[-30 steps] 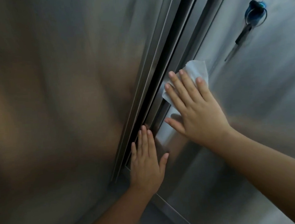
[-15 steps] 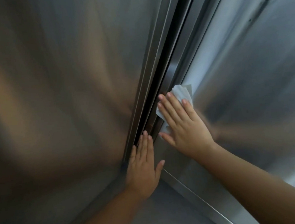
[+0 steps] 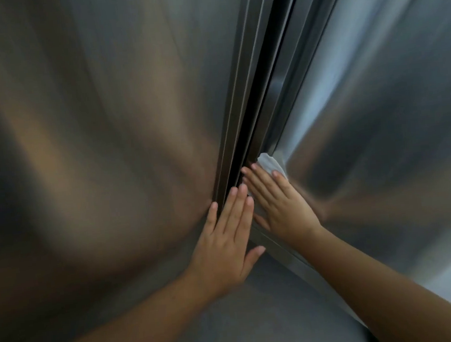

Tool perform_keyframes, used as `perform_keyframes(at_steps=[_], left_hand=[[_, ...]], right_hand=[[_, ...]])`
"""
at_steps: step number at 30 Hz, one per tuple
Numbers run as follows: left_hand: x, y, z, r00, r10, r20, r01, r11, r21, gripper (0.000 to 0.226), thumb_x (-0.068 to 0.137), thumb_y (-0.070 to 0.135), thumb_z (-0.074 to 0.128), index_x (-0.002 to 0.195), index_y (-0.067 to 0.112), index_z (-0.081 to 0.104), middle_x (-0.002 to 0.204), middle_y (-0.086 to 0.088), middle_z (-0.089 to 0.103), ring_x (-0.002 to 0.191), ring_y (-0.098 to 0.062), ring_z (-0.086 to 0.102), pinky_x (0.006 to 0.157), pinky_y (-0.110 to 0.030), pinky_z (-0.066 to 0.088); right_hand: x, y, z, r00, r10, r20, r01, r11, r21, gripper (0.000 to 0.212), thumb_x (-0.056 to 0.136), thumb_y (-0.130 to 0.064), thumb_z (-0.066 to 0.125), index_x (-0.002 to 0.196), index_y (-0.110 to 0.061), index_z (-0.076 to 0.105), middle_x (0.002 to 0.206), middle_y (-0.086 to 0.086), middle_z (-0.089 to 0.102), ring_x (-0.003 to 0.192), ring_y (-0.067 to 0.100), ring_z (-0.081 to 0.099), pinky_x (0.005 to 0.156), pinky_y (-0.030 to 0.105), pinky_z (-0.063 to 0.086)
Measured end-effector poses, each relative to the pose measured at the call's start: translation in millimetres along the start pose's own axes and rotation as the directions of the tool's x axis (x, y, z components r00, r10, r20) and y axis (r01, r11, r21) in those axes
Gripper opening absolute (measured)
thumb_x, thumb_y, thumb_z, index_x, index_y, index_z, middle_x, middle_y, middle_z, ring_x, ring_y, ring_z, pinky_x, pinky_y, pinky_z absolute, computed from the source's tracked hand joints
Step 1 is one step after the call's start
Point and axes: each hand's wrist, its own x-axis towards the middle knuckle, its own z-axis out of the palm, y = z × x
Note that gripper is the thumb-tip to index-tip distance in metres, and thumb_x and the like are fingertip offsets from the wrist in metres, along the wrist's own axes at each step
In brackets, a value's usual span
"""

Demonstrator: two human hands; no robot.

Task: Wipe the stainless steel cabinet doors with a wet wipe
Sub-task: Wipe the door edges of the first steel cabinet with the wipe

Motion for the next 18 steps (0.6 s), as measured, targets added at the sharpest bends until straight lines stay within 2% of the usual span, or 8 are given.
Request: perform_keyframes(at_steps=[3,5,8,10,12,18], left_hand=[[6,-7,-24,0.993,0.007,-0.122,-0.003,1.000,0.028,0.065,0.099,0.045,0.012,0.138,-0.005,0.021,0.145,-0.022,0.022,0.138,-0.028,0.019,0.112,-0.042,0.012],[9,-12,-37,0.987,0.025,-0.157,-0.005,0.991,0.131,0.063,0.098,0.043,0.014,0.138,-0.005,0.023,0.145,-0.022,0.022,0.138,-0.028,0.022,0.112,-0.040,0.014],[8,-19,-47,0.989,0.051,-0.140,-0.013,0.966,0.258,0.063,0.097,0.043,0.016,0.137,-0.005,0.025,0.144,-0.022,0.025,0.137,-0.032,0.025,0.112,-0.038,0.015],[7,-19,-49,0.992,0.041,-0.116,-0.005,0.957,0.290,0.064,0.097,0.043,0.014,0.137,-0.006,0.026,0.144,-0.022,0.027,0.135,-0.034,0.026,0.111,-0.038,0.015],[8,-19,-49,0.994,0.030,-0.102,0.002,0.954,0.299,0.065,0.098,0.044,0.010,0.136,-0.006,0.026,0.144,-0.023,0.027,0.134,-0.034,0.027,0.111,-0.038,0.014],[11,-20,-45,0.994,0.022,-0.109,0.017,0.940,0.340,0.065,0.098,0.043,0.011,0.138,-0.007,0.022,0.145,-0.022,0.023,0.135,-0.032,0.024,0.111,-0.038,0.013]], right_hand=[[-1,-11,5,1.000,0.004,0.004,-0.004,1.000,0.007,0.073,0.094,-0.058,0.010,0.147,-0.010,-0.004,0.152,0.010,-0.012,0.138,0.029,-0.011,0.112,0.042,-0.001],[-4,-18,8,1.000,0.002,-0.012,-0.001,1.000,0.013,0.072,0.094,-0.056,0.011,0.146,-0.010,-0.006,0.150,0.012,-0.014,0.138,0.029,-0.010,0.113,0.041,0.000],[-9,-27,7,1.000,-0.012,-0.006,0.013,0.999,0.031,0.068,0.094,-0.058,0.020,0.146,-0.018,0.001,0.151,0.005,-0.007,0.138,0.023,-0.003,0.114,0.041,0.001],[-8,-24,4,0.999,0.038,-0.032,-0.035,0.996,0.078,0.065,0.091,-0.060,0.027,0.144,-0.026,0.013,0.150,-0.004,0.004,0.138,0.018,0.004,0.114,0.043,-0.004],[-6,-15,2,0.992,0.107,-0.069,-0.099,0.989,0.109,0.063,0.090,-0.058,0.028,0.143,-0.027,0.020,0.150,-0.006,0.010,0.138,0.016,0.006,0.111,0.043,-0.008],[-5,-25,9,0.989,0.147,-0.029,-0.146,0.988,0.045,0.066,0.092,-0.055,0.013,0.148,-0.020,0.006,0.152,0.001,-0.006,0.139,0.023,-0.005,0.110,0.048,-0.010]])
